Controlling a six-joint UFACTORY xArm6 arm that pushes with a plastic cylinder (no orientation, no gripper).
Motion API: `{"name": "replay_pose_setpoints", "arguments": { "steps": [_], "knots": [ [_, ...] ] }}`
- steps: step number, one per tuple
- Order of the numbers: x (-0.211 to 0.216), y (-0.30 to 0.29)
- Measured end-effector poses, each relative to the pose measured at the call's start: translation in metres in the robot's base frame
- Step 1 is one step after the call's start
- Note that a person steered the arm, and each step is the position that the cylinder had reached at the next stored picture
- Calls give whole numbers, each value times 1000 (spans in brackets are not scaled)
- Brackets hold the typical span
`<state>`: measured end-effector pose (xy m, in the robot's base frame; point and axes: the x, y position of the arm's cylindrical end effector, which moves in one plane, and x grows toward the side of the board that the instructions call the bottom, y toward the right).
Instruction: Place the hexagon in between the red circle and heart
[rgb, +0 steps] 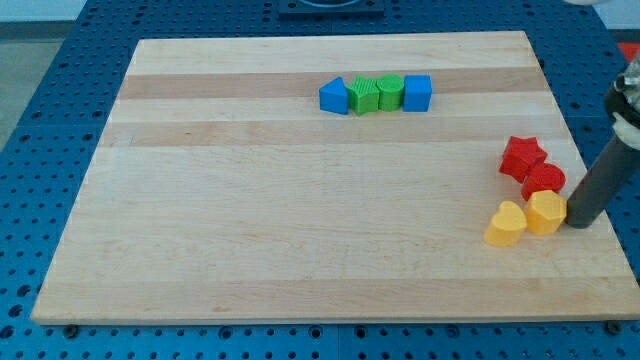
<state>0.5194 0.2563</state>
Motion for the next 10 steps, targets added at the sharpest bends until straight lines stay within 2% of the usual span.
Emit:
{"name": "replay_pose_setpoints", "arguments": {
  "steps": [2, 5, 6, 8, 10],
  "knots": [
    [23, -17],
    [22, -74],
    [24, -71],
    [24, -16],
    [-3, -32]
  ]
}}
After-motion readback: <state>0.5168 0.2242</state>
